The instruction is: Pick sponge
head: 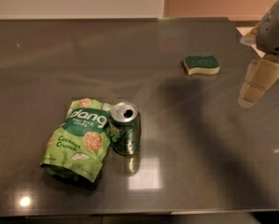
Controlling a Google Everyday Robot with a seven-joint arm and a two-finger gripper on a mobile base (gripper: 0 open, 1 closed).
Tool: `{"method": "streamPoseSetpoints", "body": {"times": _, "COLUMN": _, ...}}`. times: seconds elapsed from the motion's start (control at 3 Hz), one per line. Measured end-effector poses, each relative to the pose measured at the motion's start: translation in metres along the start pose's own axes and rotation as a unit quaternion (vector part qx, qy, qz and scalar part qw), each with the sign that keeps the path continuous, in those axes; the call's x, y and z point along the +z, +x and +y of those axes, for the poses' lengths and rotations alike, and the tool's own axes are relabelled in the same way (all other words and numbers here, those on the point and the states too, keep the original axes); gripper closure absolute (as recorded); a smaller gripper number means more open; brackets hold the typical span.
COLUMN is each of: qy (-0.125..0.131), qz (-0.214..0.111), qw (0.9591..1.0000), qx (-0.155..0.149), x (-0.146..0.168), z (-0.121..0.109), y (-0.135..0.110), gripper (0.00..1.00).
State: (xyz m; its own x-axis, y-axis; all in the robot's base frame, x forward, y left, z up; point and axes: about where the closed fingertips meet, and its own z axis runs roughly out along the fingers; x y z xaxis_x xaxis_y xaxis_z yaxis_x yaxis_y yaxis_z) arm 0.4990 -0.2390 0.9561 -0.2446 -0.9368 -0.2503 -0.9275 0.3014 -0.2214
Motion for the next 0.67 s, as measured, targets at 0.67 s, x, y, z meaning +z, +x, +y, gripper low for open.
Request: {"method": "streamPoseSetpoints", "body": {"times": 0.67, "qy": 0.005, "qz": -0.026, "qw": 0.9996, "qx": 0.012, "x": 0.022, "z": -0.048, "y": 0.005, "gripper": 0.00}}
